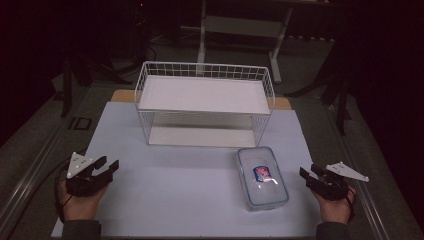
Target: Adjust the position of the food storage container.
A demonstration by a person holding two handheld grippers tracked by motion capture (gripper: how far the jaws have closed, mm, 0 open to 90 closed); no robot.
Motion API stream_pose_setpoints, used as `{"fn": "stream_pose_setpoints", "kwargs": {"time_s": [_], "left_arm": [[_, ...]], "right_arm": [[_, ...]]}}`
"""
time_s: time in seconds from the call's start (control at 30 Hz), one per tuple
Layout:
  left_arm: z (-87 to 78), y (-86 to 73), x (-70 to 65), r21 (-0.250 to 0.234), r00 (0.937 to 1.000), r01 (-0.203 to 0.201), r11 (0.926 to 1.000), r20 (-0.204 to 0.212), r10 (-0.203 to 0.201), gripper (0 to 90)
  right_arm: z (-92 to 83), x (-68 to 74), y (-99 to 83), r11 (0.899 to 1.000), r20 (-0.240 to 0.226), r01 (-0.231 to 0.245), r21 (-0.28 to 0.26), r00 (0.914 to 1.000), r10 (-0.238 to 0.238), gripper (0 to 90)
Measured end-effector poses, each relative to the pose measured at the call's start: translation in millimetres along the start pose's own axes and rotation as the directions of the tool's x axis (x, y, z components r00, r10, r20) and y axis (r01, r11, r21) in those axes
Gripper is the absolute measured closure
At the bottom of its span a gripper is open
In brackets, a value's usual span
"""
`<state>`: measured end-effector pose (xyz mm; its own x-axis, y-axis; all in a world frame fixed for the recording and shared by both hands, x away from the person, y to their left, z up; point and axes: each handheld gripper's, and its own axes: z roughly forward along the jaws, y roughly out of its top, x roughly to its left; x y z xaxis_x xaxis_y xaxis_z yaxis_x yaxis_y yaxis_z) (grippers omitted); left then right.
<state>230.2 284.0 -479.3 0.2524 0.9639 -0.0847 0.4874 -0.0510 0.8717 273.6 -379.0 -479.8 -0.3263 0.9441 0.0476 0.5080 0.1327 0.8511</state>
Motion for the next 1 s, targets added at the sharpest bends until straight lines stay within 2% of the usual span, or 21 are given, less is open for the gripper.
{"fn": "stream_pose_setpoints", "kwargs": {"time_s": [0.07,0.1,0.3,0.4,0.43,0.5,0.53,0.63,0.73,0.9,1.0], "left_arm": [[-4.2,0.3,1.8,0.0,0.9998,-0.006,1.0,0.017,0.006,51.9],[-5.8,0.3,3.0,-0.001,0.9999,-0.012,0.9999,0.011,0.012,52.5],[-7.9,0.0,10.0,-0.003,0.9997,0.021,0.9998,0.012,-0.021,53.3],[-8.0,0.9,7.9,-0.007,0.9997,0.015,0.9999,0.018,-0.015,53.0],[-7.9,1.2,7.2,-0.005,0.9998,0.007,1.0,0.019,-0.007,52.9],[-7.5,1.2,5.9,-0.002,0.9999,-0.003,1.0,0.012,0.003,52.7],[-7.3,0.9,5.5,0.0,0.9999,-0.004,1.0,0.009,0.004,52.4],[-7.9,-0.4,4.1,0.008,0.9999,-0.006,1.0,0.009,0.006,51.7],[-7.5,0.0,2.3,0.009,0.9999,-0.015,0.9998,0.007,0.015,51.5],[-6.9,-0.5,-0.2,0.015,0.9995,-0.029,0.9995,0.008,0.029,51.1],[-7.8,-0.4,0.0,0.012,0.9994,-0.034,0.9993,0.009,0.034,51.0]], "right_arm": [[-1.7,3.0,2.7,1.0,-0.011,0.01,-0.01,0.9999,-0.01,50.7],[-1.5,4.7,3.8,1.0,-0.015,0.017,-0.009,0.9997,-0.017,51.4],[6.5,13.0,9.1,0.999,-0.041,0.041,0.014,0.9983,-0.04,60.3],[9.4,18.0,11.9,0.998,-0.046,0.058,0.03,0.9973,-0.056,73.8],[10.0,19.4,13.0,0.998,-0.05,0.059,0.034,0.9971,-0.057,81.6],[10.8,21.0,15.8,0.998,-0.065,0.056,0.037,0.9964,-0.053,89.3],[11.2,22.0,17.2,0.998,-0.073,0.049,0.037,0.9963,-0.046,89.6],[14.9,24.5,20.5,0.996,-0.088,0.072,0.048,0.9938,-0.068,89.8],[22.5,27.7,22.3,0.992,-0.099,0.097,0.084,0.9911,-0.089,89.8],[38.2,31.8,26.0,0.984,-0.132,0.112,0.138,0.9868,-0.093,89.7],[46.0,35.6,26.5,0.973,-0.147,0.15,0.178,0.9813,-0.125,89.7]]}}
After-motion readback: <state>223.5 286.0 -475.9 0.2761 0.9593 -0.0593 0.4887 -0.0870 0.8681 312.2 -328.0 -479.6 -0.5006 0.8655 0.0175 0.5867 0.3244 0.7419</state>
